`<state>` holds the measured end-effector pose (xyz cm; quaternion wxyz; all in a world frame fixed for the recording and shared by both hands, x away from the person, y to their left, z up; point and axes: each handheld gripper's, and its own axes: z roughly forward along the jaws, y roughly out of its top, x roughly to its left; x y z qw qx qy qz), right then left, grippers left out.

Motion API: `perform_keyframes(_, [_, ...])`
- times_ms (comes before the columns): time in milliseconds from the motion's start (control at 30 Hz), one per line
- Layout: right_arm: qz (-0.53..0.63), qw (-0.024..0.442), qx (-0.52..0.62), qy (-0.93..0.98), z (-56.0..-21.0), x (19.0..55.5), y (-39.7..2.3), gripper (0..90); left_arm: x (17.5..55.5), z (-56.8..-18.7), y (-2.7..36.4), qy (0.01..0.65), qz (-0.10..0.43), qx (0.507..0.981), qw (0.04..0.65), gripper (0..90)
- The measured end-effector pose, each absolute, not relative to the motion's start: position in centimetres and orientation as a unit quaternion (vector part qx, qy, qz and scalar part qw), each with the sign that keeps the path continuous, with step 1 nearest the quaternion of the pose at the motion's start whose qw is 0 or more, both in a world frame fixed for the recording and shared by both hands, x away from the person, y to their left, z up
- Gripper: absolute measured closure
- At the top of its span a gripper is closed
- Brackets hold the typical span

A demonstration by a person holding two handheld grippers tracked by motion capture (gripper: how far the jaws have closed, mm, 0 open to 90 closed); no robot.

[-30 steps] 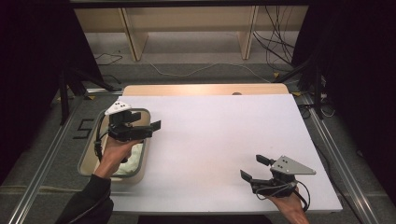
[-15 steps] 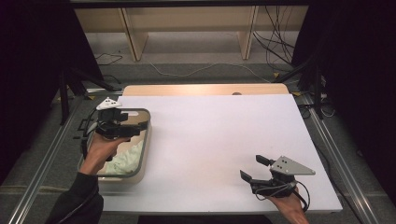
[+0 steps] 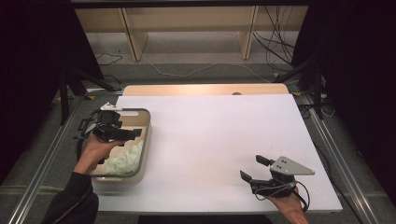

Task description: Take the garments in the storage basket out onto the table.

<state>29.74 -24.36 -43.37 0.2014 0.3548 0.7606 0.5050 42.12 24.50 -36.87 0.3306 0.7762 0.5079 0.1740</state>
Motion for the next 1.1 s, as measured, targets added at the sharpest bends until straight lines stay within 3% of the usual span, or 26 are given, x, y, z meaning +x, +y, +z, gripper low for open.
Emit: perform_keyframes(1100, [0.501, 0.200, 0.353, 0.765, -43.5, 29.8, -24.3, 21.2, 43.4, -42.3, 25.4, 0.505, 0.078, 0.842, 0.174, 15.3])
